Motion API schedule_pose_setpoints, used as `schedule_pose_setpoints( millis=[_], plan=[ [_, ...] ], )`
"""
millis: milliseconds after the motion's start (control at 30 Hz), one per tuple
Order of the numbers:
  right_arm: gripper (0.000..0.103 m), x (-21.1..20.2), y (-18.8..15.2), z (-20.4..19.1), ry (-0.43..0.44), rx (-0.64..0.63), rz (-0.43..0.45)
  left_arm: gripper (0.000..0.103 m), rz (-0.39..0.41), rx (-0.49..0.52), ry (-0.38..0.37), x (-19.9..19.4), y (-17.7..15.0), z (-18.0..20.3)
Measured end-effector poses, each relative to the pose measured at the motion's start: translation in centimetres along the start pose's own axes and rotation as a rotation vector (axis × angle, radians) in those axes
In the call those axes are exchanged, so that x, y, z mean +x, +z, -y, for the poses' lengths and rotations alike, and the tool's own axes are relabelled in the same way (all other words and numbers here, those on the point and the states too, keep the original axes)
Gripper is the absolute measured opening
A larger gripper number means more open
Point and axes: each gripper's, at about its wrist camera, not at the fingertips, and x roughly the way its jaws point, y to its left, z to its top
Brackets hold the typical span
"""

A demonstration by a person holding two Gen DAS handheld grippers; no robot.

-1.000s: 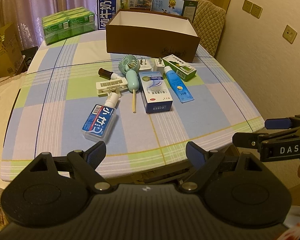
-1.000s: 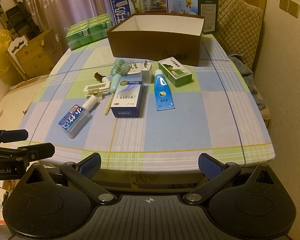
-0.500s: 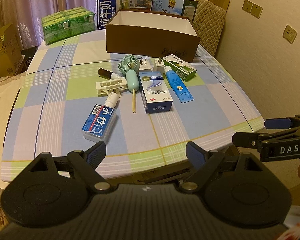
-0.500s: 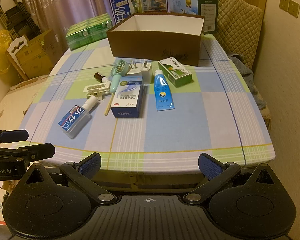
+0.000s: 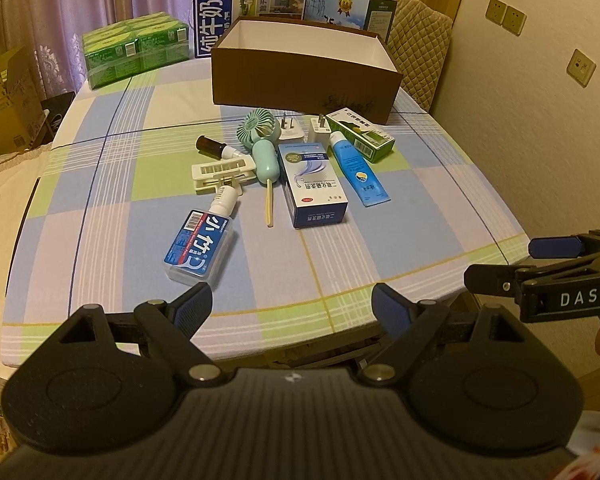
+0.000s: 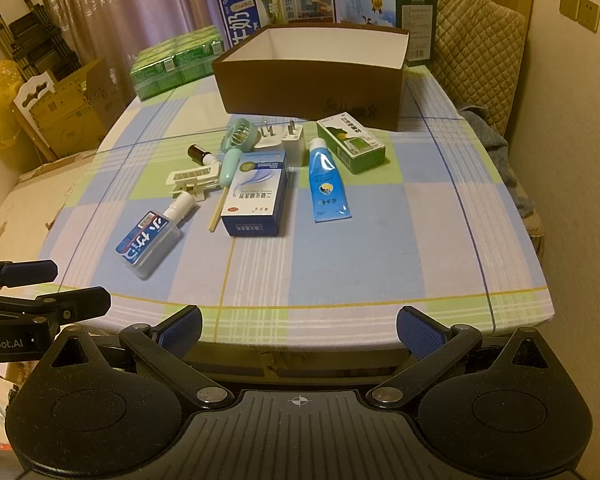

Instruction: Organize rigid objects

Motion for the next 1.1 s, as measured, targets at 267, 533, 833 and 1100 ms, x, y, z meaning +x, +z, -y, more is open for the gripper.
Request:
schedule_pose_setpoints(
  millis=[267, 533, 833, 1100],
  plan=[
    [0.101, 0.1, 0.1, 0.0, 0.001, 0.000, -0.002, 0.084, -0.002, -0.003, 0.001, 0.3, 0.1, -0.2],
    [0.101, 1.0, 0.5, 0.2, -0.002, 0.014, -0.009, 0.084, -0.004, -0.005, 0.003, 0.6, 0.1, -0.3],
    [0.101, 1.7, 1.2, 0.4, -0.005, 0.025, -0.015, 0.084, -0.012, -0.006, 0.004, 2.1, 0.7, -1.4],
    [0.101, 2.6, 1.8, 0.8, -0.009, 0.043, -0.022, 0.084, -0.026, -0.010, 0.022, 3.6, 1.3, -2.4]
  ],
)
